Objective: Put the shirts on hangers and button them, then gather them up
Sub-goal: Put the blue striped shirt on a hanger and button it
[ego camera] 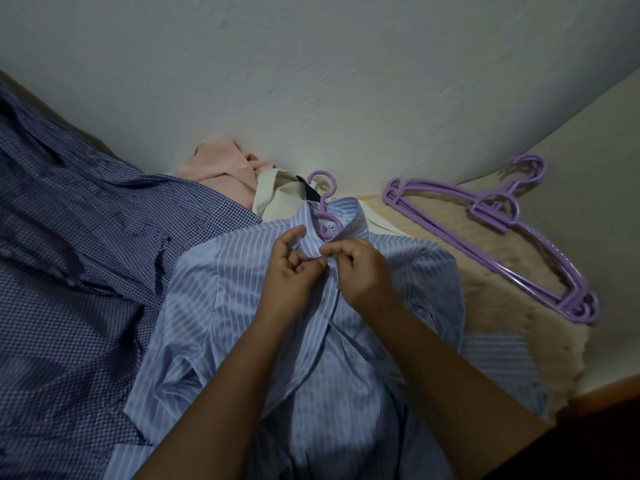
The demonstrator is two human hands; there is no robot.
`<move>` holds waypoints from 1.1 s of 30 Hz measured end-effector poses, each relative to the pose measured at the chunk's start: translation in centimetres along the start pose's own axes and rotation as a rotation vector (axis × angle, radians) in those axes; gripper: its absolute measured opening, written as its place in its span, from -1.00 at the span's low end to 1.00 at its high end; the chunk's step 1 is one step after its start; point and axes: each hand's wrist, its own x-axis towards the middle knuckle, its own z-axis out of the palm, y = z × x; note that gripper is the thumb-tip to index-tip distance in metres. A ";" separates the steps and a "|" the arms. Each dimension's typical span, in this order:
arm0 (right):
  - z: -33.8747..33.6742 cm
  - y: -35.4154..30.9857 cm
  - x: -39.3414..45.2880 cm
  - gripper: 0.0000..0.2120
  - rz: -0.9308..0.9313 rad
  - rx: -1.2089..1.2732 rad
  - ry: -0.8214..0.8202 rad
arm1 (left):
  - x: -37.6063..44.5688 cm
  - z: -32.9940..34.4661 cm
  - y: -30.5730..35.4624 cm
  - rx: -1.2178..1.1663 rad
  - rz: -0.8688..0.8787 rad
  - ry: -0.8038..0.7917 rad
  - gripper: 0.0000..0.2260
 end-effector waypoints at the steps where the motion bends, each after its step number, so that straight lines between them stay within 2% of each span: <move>1: 0.1 0.1 0.2 -0.74 0.022 0.015 -0.014 | 0.1 0.0 -0.1 -0.023 -0.017 0.008 -0.60; 4: -0.2 0.6 -0.2 -0.81 0.092 0.107 -0.033 | -0.2 0.0 -0.7 -0.039 -0.073 0.061 -0.66; 6: -0.3 1.0 -1.4 -0.86 0.142 0.136 0.038 | -1.4 0.0 -1.2 0.100 -0.032 0.132 -0.69; 8: -0.1 1.3 -3.4 -0.80 0.210 0.157 0.148 | -3.6 0.1 -1.7 0.272 0.023 0.169 -0.73; 10: 0.4 1.5 -6.3 -0.77 0.303 0.189 0.223 | -6.0 0.4 -2.5 0.381 0.041 0.135 -0.69; 14: 2.1 2.0 -12.3 -0.78 0.457 0.134 0.172 | -8.5 0.5 -4.7 0.522 0.001 0.096 -0.58; 17: 2.5 2.3 -14.2 -0.70 0.425 0.046 0.103 | -9.2 0.0 -4.9 0.497 -0.011 0.134 -0.66; 20: 1.9 1.7 -13.5 -0.74 0.415 0.071 0.105 | -9.1 -0.4 -4.2 0.415 -0.056 0.227 -0.74; 25: 1.9 0.9 -10.4 -0.84 0.378 0.092 0.189 | -9.0 -0.4 -3.5 0.318 -0.128 0.231 -0.73; 33: 3.0 1.6 -8.1 -0.74 0.433 0.089 0.169 | -8.0 -0.5 -4.1 0.188 -0.209 0.243 -0.73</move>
